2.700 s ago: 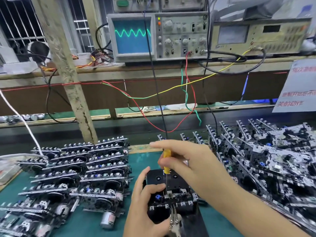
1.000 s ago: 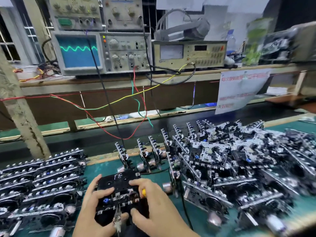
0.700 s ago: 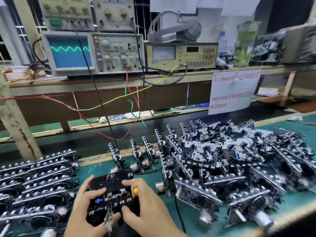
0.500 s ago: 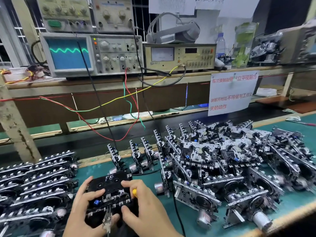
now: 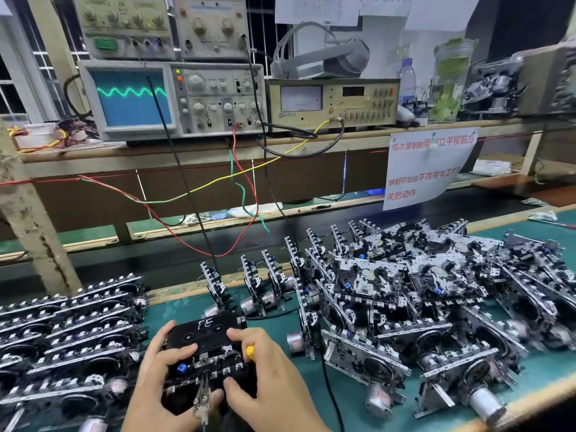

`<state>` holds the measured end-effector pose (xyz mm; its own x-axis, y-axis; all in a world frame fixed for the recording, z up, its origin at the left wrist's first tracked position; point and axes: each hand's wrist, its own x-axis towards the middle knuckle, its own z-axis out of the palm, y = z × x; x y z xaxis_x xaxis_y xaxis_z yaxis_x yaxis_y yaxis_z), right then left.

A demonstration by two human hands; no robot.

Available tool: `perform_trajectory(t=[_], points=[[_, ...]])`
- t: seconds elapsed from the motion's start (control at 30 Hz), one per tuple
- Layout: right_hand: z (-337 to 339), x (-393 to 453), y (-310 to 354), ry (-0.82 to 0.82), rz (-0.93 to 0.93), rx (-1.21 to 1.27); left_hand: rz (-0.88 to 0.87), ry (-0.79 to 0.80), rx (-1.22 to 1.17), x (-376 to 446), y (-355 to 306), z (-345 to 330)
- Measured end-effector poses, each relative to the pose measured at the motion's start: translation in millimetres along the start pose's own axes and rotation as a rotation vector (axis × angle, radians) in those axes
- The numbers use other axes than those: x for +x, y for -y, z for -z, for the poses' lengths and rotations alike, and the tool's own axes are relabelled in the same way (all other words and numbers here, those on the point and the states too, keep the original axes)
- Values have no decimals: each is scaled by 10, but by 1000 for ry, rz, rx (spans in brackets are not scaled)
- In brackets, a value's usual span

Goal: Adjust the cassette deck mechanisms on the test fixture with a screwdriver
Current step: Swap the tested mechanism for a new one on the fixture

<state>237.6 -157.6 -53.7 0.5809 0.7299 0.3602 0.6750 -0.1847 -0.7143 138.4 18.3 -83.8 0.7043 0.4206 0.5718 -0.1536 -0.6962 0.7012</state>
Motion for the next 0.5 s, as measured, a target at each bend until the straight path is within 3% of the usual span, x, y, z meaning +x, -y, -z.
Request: perform_trajectory(t=[0.2,0.4,0.5], points=[[-18,-3,-35,-22,-18,6,62,18,-1,-24,-28,14],[-3,18,18,-63,-38,36,104,202,-16,-54,-141,253],[14,31,52,-69,-47,40,175,191,36,19,-264,299]])
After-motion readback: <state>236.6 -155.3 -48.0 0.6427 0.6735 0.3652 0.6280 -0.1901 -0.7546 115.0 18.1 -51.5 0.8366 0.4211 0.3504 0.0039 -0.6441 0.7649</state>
